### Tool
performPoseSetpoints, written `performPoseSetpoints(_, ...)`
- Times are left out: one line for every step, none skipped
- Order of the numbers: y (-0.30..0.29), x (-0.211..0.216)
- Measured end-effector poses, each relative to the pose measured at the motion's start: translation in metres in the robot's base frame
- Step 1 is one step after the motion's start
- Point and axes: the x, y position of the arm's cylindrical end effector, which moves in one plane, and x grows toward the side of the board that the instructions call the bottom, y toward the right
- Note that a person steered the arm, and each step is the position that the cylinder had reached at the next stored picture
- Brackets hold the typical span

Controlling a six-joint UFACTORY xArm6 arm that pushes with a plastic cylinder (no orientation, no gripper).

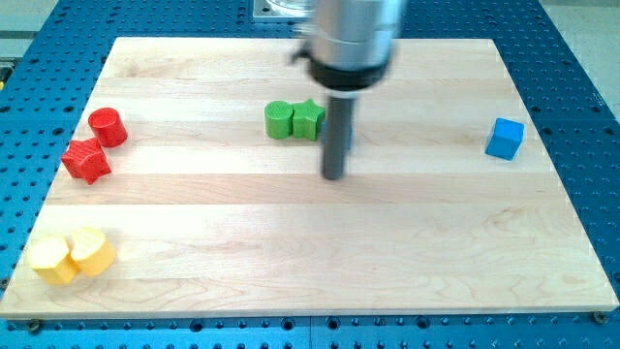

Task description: Keep blue blocks and green blocks parallel to each other

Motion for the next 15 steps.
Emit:
performPoseSetpoints(-0.002, -0.028)
performPoseSetpoints(0.032, -0.049)
performPoseSetpoints(0.082, -0.052)
performPoseSetpoints(0.148, -0.052)
performPoseSetpoints(0.145, -0.091)
performPoseSetpoints(0.151, -0.109)
performPoseSetpoints(0.166, -0.101)
performPoseSetpoints(0.158, -0.067)
performPoseSetpoints(0.157, -0.062)
performPoseSetpoints(0.184, -0.038)
performPoseSetpoints(0.182, -0.034)
performPoseSetpoints(0.121, -0.099)
performPoseSetpoints(0.041, -0.119)
performPoseSetpoints(0.007, -0.084)
performPoseSetpoints(0.005, -0.074)
